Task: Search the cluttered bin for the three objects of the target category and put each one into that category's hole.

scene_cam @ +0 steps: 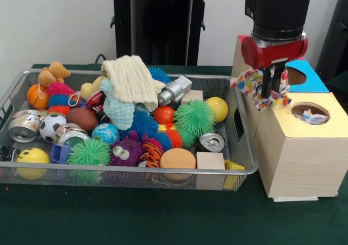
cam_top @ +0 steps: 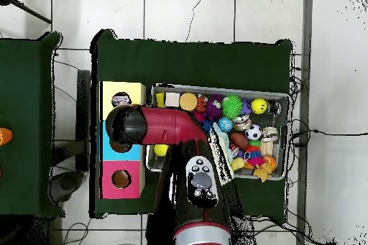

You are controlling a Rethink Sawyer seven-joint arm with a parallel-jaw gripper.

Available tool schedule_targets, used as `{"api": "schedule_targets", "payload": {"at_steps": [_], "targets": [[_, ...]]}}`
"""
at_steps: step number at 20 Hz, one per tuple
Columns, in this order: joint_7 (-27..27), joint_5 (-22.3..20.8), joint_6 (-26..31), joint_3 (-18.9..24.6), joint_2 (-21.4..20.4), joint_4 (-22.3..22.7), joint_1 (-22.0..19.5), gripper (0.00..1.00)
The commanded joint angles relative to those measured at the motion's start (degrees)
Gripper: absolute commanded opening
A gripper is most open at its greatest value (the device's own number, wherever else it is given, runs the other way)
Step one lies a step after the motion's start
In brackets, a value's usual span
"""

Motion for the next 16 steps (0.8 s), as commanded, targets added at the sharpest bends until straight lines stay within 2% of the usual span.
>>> {"api": "schedule_targets", "payload": {"at_steps": [1,8,16], "targets": [[14.47,3.03,1.26,0.90,5.57,-6.36,2.09,0.00],[19.37,4.49,2.51,-3.40,7.05,-8.94,9.58,0.00],[19.06,7.59,3.34,-5.07,7.09,-10.15,11.52,0.00]]}}
